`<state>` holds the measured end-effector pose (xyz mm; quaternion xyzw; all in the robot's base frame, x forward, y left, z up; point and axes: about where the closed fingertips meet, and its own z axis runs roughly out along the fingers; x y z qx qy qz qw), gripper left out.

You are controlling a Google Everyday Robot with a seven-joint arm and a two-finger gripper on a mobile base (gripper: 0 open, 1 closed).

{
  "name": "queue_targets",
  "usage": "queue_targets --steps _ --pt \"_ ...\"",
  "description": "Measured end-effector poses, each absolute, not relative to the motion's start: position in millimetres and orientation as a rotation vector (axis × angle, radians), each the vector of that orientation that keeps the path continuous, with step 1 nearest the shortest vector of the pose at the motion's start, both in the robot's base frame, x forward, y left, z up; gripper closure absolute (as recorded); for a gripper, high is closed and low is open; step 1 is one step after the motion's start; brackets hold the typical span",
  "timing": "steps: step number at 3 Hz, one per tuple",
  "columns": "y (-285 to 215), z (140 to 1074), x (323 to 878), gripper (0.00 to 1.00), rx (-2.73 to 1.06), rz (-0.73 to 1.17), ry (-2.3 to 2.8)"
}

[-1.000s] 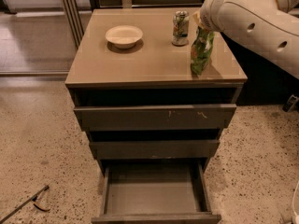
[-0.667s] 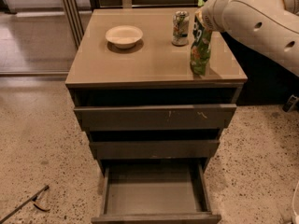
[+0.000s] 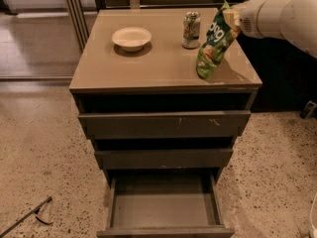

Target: Place green rice chip bag into bottom drawer

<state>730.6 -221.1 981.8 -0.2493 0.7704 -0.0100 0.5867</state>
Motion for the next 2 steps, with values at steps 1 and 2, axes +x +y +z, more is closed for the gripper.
queue_targets --steps 1,2 --pt "-273 960 716 1.0 -0.51 0.182 1.826" --pt "-257 997 704 1.0 -0.552 0.295 1.749"
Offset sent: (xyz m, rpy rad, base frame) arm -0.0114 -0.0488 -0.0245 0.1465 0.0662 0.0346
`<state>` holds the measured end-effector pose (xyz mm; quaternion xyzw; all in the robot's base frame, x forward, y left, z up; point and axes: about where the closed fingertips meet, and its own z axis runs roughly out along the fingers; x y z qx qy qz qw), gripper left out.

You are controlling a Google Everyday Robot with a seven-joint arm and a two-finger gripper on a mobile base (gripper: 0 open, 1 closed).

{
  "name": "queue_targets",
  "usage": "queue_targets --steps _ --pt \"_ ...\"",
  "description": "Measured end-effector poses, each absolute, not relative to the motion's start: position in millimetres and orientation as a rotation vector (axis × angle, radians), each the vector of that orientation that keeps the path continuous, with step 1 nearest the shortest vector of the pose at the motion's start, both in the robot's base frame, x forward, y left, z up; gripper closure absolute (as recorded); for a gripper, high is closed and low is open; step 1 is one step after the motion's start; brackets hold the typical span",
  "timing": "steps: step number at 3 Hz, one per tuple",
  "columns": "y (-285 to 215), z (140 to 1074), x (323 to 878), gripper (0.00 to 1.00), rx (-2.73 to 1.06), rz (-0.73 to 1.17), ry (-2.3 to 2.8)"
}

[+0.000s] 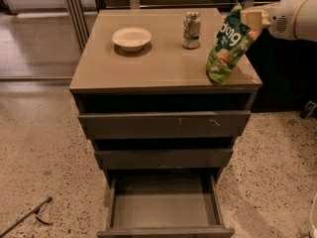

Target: Place green rice chip bag into bottom drawer

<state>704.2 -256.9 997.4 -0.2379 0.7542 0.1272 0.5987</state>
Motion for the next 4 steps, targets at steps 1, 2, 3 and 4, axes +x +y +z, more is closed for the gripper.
queue_targets --steps 1,2,3,4 --pt "-257 997 704 1.0 -0.552 0.295 1.749" --pt "-248 998 699 1.0 -0.628 0.34 1.744" --pt "-230 1020 667 1.0 -0.81 0.421 1.678" --pt "-215 1035 622 1.0 -0.967 0.504 1.641"
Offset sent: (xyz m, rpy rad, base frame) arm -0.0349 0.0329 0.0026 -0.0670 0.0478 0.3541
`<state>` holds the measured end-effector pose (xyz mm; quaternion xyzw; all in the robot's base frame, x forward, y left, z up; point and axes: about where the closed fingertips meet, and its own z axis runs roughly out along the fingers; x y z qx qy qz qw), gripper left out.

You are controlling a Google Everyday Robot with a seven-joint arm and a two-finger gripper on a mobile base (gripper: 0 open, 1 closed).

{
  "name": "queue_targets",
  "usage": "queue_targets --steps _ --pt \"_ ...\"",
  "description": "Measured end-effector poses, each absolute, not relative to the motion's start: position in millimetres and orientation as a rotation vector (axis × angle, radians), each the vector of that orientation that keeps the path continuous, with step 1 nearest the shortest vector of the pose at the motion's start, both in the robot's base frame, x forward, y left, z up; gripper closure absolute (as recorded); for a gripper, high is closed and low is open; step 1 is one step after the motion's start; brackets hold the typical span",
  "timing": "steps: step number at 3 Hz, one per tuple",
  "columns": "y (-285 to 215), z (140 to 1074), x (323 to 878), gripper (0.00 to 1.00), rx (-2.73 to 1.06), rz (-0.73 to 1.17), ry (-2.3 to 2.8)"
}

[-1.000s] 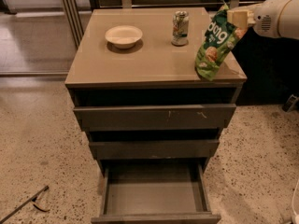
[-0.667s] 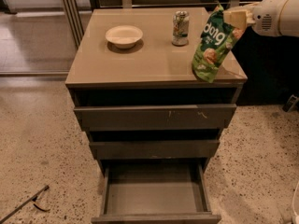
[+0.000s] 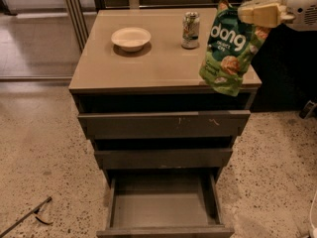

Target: Place green rice chip bag into bottom drawer

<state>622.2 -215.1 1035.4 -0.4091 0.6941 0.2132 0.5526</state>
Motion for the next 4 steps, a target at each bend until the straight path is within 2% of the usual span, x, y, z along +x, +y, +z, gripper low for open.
queue_targets --steps 3,4 --pt "-196 1016 593 1.0 -1.147 0.565 1.614" --pt "-175 1006 549 1.0 -1.336 0.616 1.493"
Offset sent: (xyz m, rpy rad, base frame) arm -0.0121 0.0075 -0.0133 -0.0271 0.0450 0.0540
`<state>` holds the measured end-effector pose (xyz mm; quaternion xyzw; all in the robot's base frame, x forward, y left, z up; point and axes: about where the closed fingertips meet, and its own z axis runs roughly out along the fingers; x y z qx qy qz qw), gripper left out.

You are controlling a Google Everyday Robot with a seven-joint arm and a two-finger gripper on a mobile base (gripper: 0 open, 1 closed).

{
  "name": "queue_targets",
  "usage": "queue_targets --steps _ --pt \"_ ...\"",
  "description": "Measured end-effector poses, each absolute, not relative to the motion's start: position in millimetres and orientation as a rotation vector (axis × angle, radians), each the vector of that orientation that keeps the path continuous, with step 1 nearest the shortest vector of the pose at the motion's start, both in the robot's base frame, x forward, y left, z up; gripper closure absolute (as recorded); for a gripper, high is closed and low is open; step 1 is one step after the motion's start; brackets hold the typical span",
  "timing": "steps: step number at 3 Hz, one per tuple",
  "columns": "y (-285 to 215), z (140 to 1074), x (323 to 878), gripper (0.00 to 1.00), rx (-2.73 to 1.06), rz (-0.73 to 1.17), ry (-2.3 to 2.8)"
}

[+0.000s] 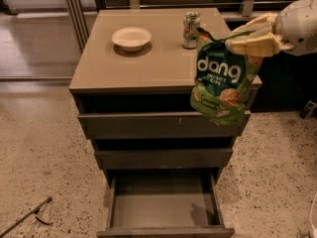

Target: Place green rice chip bag into bottom drawer

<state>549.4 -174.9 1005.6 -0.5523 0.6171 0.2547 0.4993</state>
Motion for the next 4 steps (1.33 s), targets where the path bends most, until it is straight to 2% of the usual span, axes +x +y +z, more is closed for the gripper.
queue_targets --steps 1,2,4 --pt "-158 987 506 1.0 -1.526 0.639 1.383" --pt "-156 933 487 1.0 -1.689 0.558 1.358" --pt "-137 901 480 1.0 -1.836 0.526 1.315"
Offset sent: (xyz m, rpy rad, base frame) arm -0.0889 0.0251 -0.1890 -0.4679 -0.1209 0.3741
